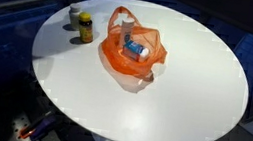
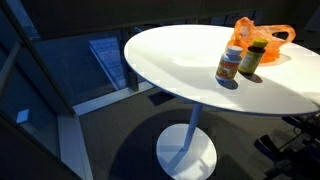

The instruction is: Put the yellow bottle in the plastic bag

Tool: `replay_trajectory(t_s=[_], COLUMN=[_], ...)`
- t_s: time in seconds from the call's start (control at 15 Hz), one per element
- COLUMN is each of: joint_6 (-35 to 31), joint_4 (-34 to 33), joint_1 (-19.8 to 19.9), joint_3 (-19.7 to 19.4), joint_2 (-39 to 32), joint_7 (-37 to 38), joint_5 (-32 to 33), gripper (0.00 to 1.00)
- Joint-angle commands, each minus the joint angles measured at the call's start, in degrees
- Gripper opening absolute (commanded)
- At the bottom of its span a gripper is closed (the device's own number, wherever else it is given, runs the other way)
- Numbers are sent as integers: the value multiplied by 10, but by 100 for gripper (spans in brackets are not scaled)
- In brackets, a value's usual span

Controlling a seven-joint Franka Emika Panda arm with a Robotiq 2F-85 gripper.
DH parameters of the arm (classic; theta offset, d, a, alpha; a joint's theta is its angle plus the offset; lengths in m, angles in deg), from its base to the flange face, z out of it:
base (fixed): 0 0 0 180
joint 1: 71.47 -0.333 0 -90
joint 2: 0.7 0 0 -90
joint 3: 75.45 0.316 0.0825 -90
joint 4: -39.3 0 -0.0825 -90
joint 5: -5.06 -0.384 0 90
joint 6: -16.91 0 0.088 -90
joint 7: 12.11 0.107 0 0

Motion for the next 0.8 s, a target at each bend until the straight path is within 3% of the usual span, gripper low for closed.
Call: replay_trajectory(t_s=[0.0, 0.4, 0.73], joint_6=[-59, -219, -297], joint_4=[50, 159, 218], joint_1=[-1, -5, -15], joint_3=[17, 33, 44], joint_2=[22, 47, 49], joint_7=[5, 13, 21], joint_5=[5, -4, -3], gripper=[100, 100, 100])
